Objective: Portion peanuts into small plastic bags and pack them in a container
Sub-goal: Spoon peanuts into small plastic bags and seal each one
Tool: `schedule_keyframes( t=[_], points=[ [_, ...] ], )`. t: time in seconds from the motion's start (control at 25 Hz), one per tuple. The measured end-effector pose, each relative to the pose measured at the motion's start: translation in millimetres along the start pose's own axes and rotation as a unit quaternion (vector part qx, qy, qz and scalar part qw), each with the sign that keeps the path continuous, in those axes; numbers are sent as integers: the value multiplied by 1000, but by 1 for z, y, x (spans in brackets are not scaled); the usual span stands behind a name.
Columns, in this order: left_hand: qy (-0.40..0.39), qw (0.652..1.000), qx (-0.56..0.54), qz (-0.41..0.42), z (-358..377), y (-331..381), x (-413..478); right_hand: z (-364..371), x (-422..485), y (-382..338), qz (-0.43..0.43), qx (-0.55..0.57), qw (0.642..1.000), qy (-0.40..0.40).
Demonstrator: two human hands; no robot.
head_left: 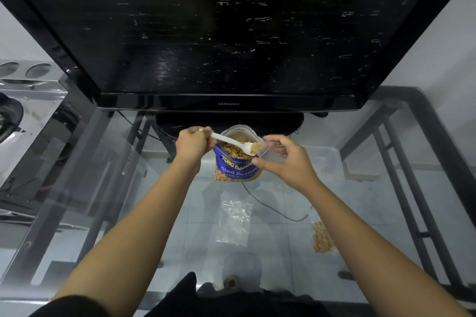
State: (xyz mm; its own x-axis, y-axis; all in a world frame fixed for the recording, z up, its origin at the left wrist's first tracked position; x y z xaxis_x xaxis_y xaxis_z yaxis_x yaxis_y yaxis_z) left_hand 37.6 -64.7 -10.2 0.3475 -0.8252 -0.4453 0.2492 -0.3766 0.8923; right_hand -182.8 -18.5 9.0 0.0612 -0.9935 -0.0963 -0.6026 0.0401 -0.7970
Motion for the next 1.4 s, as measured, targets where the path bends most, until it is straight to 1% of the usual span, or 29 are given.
schedule_keyframes(
  t=[0.08,0.2,0.36,0.44,0.48,0.56,0.6,0.64,0.68,0.76,0.8,0.84,0.88,0.92,0.96,1.0,1.04,1.08,1.12,1.16,1.2,1.24,1.28,1.32,1.4],
  points=[
    [5,1000,-21,-8,-6,1,4,-3,4,-1,-6,-25,999,18],
    [5,999,-50,-10,-17,5,8,-2,11,-4,-24,-88,996,22],
    [0,997,-69,25,-28,24,9,6,22,-12,-44,-203,978,23],
    [-8,996,-76,53,-27,41,5,11,25,-19,-50,-202,978,29],
    [-17,995,-64,72,-25,50,1,14,27,-23,-50,-178,982,34],
    [-39,990,8,139,-17,72,-14,19,28,-31,-44,-103,992,50],
    [-47,977,68,197,-13,83,-26,22,29,-35,-40,-68,995,61],
    [-52,952,135,271,-9,94,-41,24,29,-40,-37,-38,996,74],
    [-56,912,197,356,-4,104,-57,27,28,-43,-36,-11,996,86],
    [-71,813,273,509,3,118,-88,31,27,-49,-37,26,993,106],
    [-69,786,280,547,4,120,-94,31,27,-51,-36,38,992,113],
    [-51,791,266,549,1,122,-92,31,27,-52,-34,47,992,117],
    [-23,827,225,515,-4,123,-83,30,27,-51,-29,58,991,119],
    [4,876,155,456,-10,121,-69,28,27,-49,-22,69,990,119],
    [26,917,76,391,-16,115,-55,25,27,-46,-12,78,990,117],
    [37,940,25,337,-19,105,-42,22,26,-42,-3,87,990,115],
    [28,949,34,311,-19,93,-31,19,24,-36,8,96,989,112],
    [-8,945,91,315,-16,81,-24,16,22,-29,19,105,989,107],
    [-66,918,183,347,-11,68,-22,15,20,-23,30,111,989,97],
    [-139,868,274,390,-3,56,-23,15,18,-16,40,113,989,83],
    [-209,817,335,421,3,44,-25,15,16,-10,49,111,990,70],
    [-257,788,365,424,9,35,-25,15,14,-5,57,109,991,59],
    [-270,788,375,407,12,30,-24,16,12,-2,63,111,990,53],
    [-248,815,366,375,14,27,-21,17,12,0,67,115,990,52],
    [-137,899,316,270,13,25,-15,17,12,1,68,121,989,49]
  ],
)
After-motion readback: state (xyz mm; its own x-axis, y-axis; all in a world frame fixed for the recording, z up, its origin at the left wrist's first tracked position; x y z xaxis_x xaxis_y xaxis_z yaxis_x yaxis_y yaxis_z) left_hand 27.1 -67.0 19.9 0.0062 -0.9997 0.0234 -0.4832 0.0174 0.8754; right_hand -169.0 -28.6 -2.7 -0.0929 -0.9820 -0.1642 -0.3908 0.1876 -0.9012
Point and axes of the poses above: each hand's wrist, its own x-axis towards the middle knuckle, its own z-axis out of the palm, y = z × x, the point moved 3 cm from there along x, towards the middle knuckle, and after that the axes turned 10 degrees about -x, right-handed, at the moved point
